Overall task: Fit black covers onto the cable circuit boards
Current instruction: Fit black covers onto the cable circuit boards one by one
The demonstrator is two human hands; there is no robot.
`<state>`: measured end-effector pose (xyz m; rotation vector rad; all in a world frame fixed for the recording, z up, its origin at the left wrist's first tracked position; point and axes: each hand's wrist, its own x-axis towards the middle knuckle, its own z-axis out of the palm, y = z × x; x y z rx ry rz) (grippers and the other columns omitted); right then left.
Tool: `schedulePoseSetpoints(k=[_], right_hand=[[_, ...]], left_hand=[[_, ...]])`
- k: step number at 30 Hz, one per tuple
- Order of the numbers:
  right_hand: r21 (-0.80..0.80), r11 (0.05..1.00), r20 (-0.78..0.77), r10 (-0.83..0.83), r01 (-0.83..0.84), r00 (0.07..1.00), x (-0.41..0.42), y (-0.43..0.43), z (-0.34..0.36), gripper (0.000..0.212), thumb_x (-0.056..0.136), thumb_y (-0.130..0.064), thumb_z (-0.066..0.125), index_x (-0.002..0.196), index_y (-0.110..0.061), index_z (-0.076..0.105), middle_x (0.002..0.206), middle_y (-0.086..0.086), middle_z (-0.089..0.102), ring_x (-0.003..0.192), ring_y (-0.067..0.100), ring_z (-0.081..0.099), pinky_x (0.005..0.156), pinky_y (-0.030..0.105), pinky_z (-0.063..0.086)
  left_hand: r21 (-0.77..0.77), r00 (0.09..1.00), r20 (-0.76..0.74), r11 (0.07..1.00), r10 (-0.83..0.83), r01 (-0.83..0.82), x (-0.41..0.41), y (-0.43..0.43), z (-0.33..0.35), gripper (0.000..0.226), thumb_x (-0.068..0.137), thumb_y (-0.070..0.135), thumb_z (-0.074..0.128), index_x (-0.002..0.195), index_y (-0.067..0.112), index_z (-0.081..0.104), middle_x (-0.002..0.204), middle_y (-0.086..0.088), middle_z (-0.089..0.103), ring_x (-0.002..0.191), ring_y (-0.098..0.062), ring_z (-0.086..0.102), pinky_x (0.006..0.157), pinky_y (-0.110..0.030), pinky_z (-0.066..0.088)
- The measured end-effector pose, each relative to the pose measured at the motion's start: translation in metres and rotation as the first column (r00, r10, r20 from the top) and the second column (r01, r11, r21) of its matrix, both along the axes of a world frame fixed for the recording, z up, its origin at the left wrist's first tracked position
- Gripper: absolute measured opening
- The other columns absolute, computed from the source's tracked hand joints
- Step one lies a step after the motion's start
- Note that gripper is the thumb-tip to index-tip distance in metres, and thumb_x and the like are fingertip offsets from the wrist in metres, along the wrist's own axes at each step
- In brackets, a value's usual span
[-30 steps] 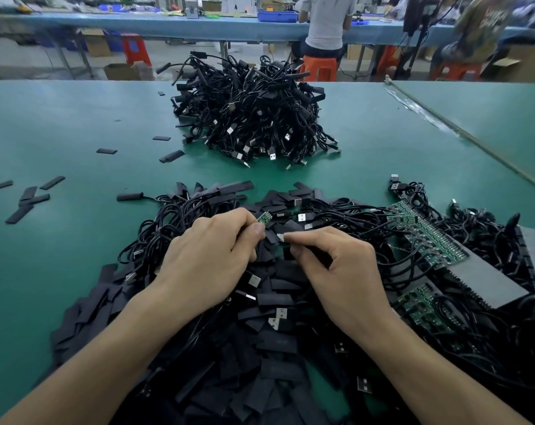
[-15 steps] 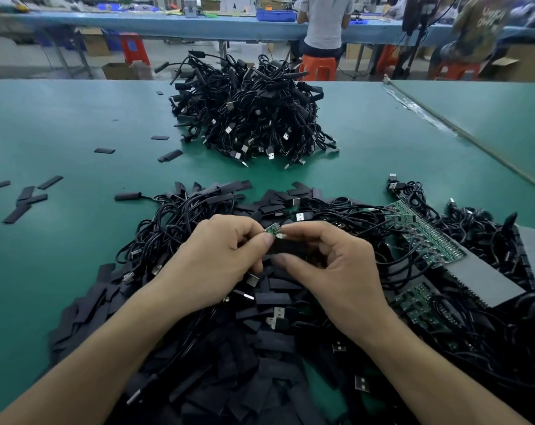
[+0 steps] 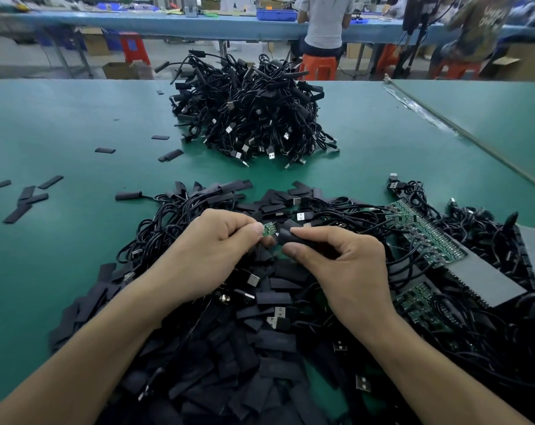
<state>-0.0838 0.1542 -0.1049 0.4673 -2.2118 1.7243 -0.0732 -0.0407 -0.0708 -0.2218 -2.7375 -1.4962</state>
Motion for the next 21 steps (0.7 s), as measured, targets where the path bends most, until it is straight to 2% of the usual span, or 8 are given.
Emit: schedulePoseSetpoints(k=[5, 10, 15, 18, 21], right_hand=[[-0.003, 0.999, 0.014, 0.051, -0.051, 0.999, 0.000, 0.000, 0.000, 0.023, 0.071, -0.023, 0.086, 0.092, -0.028, 0.079, 0.085, -0.018, 0.075, 0.082, 0.000, 0.071, 0.074, 0.015, 0.053], [-0.037, 0.996, 0.024, 0.082, -0.081, 0.996, 0.000, 0.000, 0.001, 0.020, 0.072, -0.035, 0.079, 0.091, -0.030, 0.078, 0.086, -0.016, 0.076, 0.084, 0.004, 0.072, 0.076, 0.019, 0.056], [-0.039, 0.993, 0.040, 0.113, -0.111, 0.993, -0.001, 0.000, -0.001, 0.026, 0.071, -0.030, 0.083, 0.095, -0.024, 0.079, 0.088, -0.012, 0.077, 0.086, 0.007, 0.072, 0.077, 0.022, 0.056], [-0.040, 0.993, 0.045, 0.117, -0.115, 0.992, -0.001, 0.001, -0.001, 0.028, 0.070, -0.031, 0.083, 0.097, -0.024, 0.079, 0.090, -0.011, 0.076, 0.088, 0.007, 0.072, 0.078, 0.021, 0.055], [-0.041, 0.990, 0.049, 0.140, -0.138, 0.989, 0.000, 0.001, 0.000, 0.027, 0.070, -0.030, 0.082, 0.097, -0.026, 0.078, 0.090, -0.012, 0.076, 0.088, 0.005, 0.071, 0.076, 0.017, 0.053]], left_hand=[[0.015, 0.999, 0.027, 0.999, -0.033, 0.033, 0.001, -0.002, 0.005, 0.032, 0.086, 0.047, 0.049, 0.077, 0.030, 0.075, 0.056, -0.005, 0.033, 0.050, -0.019, 0.029, 0.045, -0.024, 0.026], [0.029, 0.999, 0.039, 0.999, -0.027, 0.026, 0.002, -0.001, 0.008, 0.033, 0.082, 0.045, 0.051, 0.072, 0.025, 0.075, 0.057, -0.007, 0.034, 0.051, -0.021, 0.026, 0.044, -0.023, 0.023], [0.039, 0.997, 0.077, 0.999, -0.022, 0.019, 0.004, 0.000, 0.011, 0.031, 0.079, 0.042, 0.053, 0.069, 0.023, 0.075, 0.058, -0.007, 0.035, 0.051, -0.020, 0.027, 0.045, -0.025, 0.022], [0.035, 0.994, 0.102, 0.999, -0.032, 0.029, 0.005, 0.001, 0.013, 0.030, 0.079, 0.040, 0.054, 0.067, 0.022, 0.074, 0.057, -0.007, 0.033, 0.054, -0.022, 0.026, 0.046, -0.027, 0.022], [0.028, 0.989, 0.141, 0.999, -0.040, 0.036, 0.004, 0.000, 0.013, 0.030, 0.090, 0.030, 0.060, 0.065, 0.019, 0.073, 0.053, -0.004, 0.033, 0.050, -0.020, 0.025, 0.044, -0.023, 0.022]])
